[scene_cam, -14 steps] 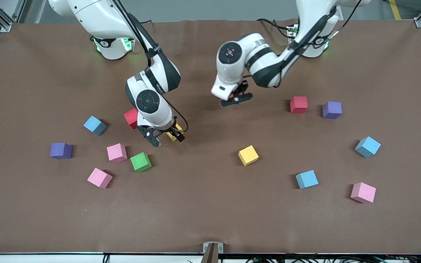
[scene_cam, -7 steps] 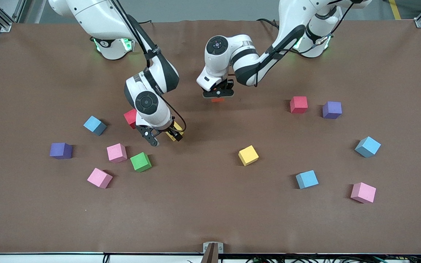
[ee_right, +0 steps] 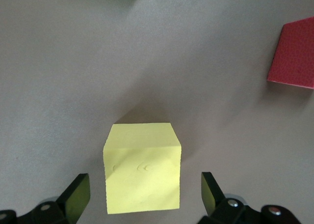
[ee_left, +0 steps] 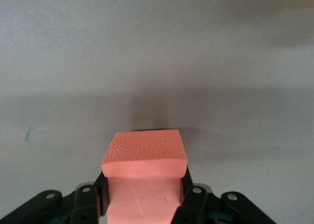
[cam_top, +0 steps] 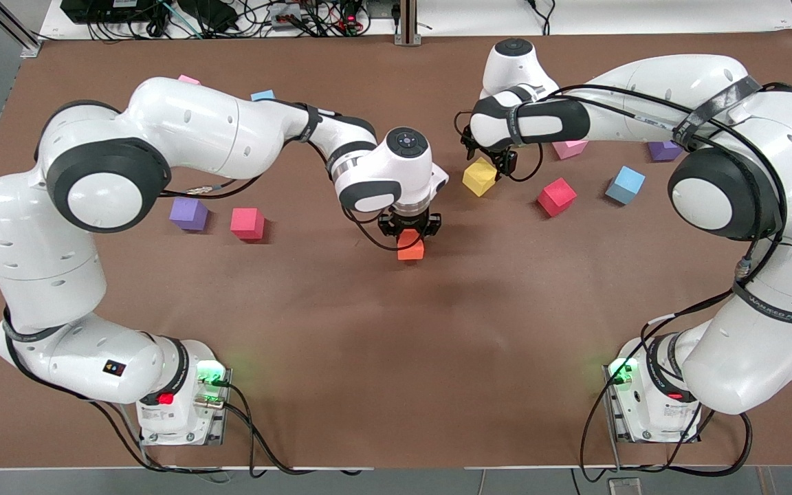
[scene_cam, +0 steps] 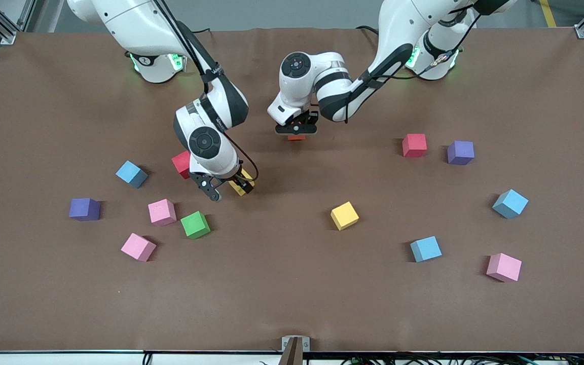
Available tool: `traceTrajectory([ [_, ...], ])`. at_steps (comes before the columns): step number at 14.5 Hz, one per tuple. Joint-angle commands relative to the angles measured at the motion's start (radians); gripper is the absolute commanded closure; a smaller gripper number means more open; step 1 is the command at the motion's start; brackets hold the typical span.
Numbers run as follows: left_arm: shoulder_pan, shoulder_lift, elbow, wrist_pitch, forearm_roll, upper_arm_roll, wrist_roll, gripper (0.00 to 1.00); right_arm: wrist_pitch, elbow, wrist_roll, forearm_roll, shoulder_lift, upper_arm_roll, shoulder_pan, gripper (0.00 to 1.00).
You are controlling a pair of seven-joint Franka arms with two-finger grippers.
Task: Arrange 11 blocks into digit 3
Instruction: 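Lower the orange block at table center and open the left gripper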
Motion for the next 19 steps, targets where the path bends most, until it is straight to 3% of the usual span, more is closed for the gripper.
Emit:
traceTrajectory([
  [1, -0.012, 0.019, 0.031, 0.002, 0.022, 0.006, -0.012, 0.53, 0.019, -0.028, 0.001, 0.007, -0.009, 0.025, -0.023, 0.0],
  [9, -0.025, 0.066, 0.056, 0.002, 0.085, 0.006, -0.023, 0.48, 0.038, -0.028, 0.001, 0.007, 0.027, 0.038, -0.022, 0.0],
  [10, -0.026, 0.067, 0.057, 0.002, 0.086, 0.006, -0.023, 0.41, 0.039, -0.028, 0.001, 0.005, 0.028, 0.041, -0.023, 0.0],
  [11, -0.022, 0.076, 0.067, 0.002, 0.101, 0.006, -0.023, 0.24, 0.041, -0.028, 0.001, 0.007, 0.03, 0.041, -0.023, 0.02],
  [12, -0.019, 0.079, 0.068, 0.002, 0.123, 0.008, -0.023, 0.0, 0.041, -0.028, 0.001, 0.007, 0.03, 0.041, -0.026, 0.07],
  [17, 0.001, 0.04, 0.077, -0.013, 0.14, 0.009, -0.023, 0.0, 0.047, -0.026, -0.008, 0.005, 0.042, 0.041, -0.034, 0.41],
  [19, 0.037, -0.019, 0.079, -0.05, 0.128, 0.003, -0.024, 0.0, 0.049, -0.024, -0.009, 0.004, 0.039, 0.041, -0.035, 0.68],
])
